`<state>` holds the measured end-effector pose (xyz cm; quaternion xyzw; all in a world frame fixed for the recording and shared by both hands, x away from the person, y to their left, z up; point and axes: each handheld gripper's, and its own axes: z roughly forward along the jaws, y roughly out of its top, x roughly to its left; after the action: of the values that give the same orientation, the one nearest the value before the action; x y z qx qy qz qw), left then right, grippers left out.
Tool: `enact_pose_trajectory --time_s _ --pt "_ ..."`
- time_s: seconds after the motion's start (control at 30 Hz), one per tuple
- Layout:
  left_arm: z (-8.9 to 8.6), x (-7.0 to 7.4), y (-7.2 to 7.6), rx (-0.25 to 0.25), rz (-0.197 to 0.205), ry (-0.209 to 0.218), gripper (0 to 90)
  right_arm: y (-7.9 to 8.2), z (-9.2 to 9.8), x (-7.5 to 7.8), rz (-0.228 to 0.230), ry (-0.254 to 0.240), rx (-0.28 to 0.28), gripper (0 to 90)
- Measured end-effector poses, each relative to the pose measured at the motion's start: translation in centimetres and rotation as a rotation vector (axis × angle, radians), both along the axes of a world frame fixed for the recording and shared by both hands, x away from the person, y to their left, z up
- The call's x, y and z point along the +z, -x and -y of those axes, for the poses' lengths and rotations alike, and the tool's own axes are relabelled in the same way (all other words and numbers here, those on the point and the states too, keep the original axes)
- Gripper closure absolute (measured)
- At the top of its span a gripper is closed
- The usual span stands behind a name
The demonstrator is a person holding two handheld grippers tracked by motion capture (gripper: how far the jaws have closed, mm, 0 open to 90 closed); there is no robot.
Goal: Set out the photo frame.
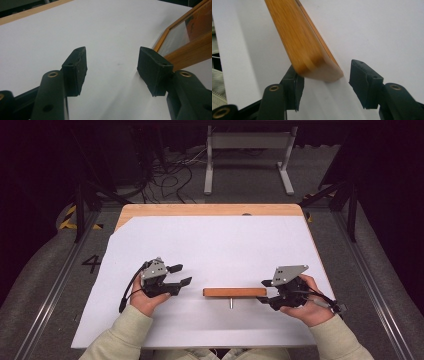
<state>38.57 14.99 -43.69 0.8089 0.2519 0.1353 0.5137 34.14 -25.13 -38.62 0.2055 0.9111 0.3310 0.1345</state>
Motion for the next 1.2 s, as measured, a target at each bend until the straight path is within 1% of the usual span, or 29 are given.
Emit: enact_pose_trajectory --time_s 0.1,0.13,0.17,0.23,0.27,0.3,0.33,0.37,0.43,0.47,0.5,0.53,0.67,0.7,0.8,0.87,0.9,0.97,1.07,1.2 --pt "0.1 0.0 0.0 0.004 -0.002 0.003 41.3 0.3 0.9 -0.4 -0.030 -0.018 -0.045 51.1" --pt "0.1 0.0 -0.1 0.003 0.001 0.002 41.3 0.3 1.1 -0.6 -0.036 -0.015 -0.057 52.9" --pt "0.1 0.0 -0.1 0.005 0.000 0.002 41.3 0.4 1.4 -0.7 -0.041 -0.013 -0.066 55.9" --pt "0.1 0.0 -0.1 0.005 0.000 0.002 41.3 0.5 1.8 -1.1 -0.060 -0.012 -0.079 64.8" --pt "0.1 0.0 -0.1 0.007 0.000 0.001 41.3 0.6 1.9 -1.2 -0.068 -0.013 -0.080 69.1" --pt "0.1 0.0 -0.1 0.007 0.000 0.001 41.4 0.6 1.9 -1.2 -0.068 -0.013 -0.080 69.1" --pt "0.1 0.0 -0.1 0.010 -0.001 -0.003 41.4 0.7 1.9 -1.6 -0.087 -0.006 -0.074 76.1" --pt "0.1 0.0 -0.1 0.010 -0.001 -0.003 41.4 0.7 1.9 -1.6 -0.087 -0.006 -0.074 76.1" --pt "0.0 0.0 -0.2 0.018 -0.007 -0.011 41.5 0.8 1.8 -2.0 -0.092 -0.004 -0.066 81.8" --pt "-0.1 0.0 -0.2 0.021 -0.011 -0.007 41.5 0.9 1.8 -2.2 -0.093 -0.007 -0.066 87.7" --pt "-0.1 0.0 -0.2 0.023 -0.012 -0.008 41.5 0.9 1.8 -2.2 -0.093 -0.007 -0.066 87.7" --pt "-0.2 0.0 -0.3 0.028 -0.017 -0.009 41.5 0.9 1.8 -2.4 -0.097 -0.017 -0.066 90.0" --pt "-0.4 0.0 -0.4 0.034 -0.024 -0.009 41.4 0.9 1.7 -2.8 -0.101 -0.026 -0.066 90.0" --pt "-0.3 0.0 -0.4 0.034 -0.023 -0.011 41.2 0.9 1.6 -3.1 -0.105 -0.031 -0.065 90.0" --pt "-0.3 0.0 -0.4 0.028 -0.021 -0.015 41.2 0.8 1.5 -3.4 -0.110 -0.030 -0.064 90.0" --pt "-0.3 -0.1 -0.4 0.029 -0.023 -0.016 41.1 0.6 1.4 -3.8 -0.120 -0.045 -0.066 90.0" --pt "-0.3 -0.1 -0.4 0.029 -0.023 -0.017 41.0 0.4 1.3 -4.2 -0.132 -0.054 -0.069 90.0" --pt "-0.3 -0.1 -0.4 0.029 -0.022 -0.018 41.0 0.2 1.1 -4.5 -0.141 -0.064 -0.075 90.0" --pt "-0.3 -0.1 -0.4 0.030 -0.023 -0.017 41.0 -0.1 0.9 -4.7 -0.151 -0.076 -0.080 90.0" --pt "-0.3 -0.1 -0.4 0.030 -0.022 -0.017 40.9 -0.5 0.9 -4.9 -0.159 -0.100 -0.106 90.0"
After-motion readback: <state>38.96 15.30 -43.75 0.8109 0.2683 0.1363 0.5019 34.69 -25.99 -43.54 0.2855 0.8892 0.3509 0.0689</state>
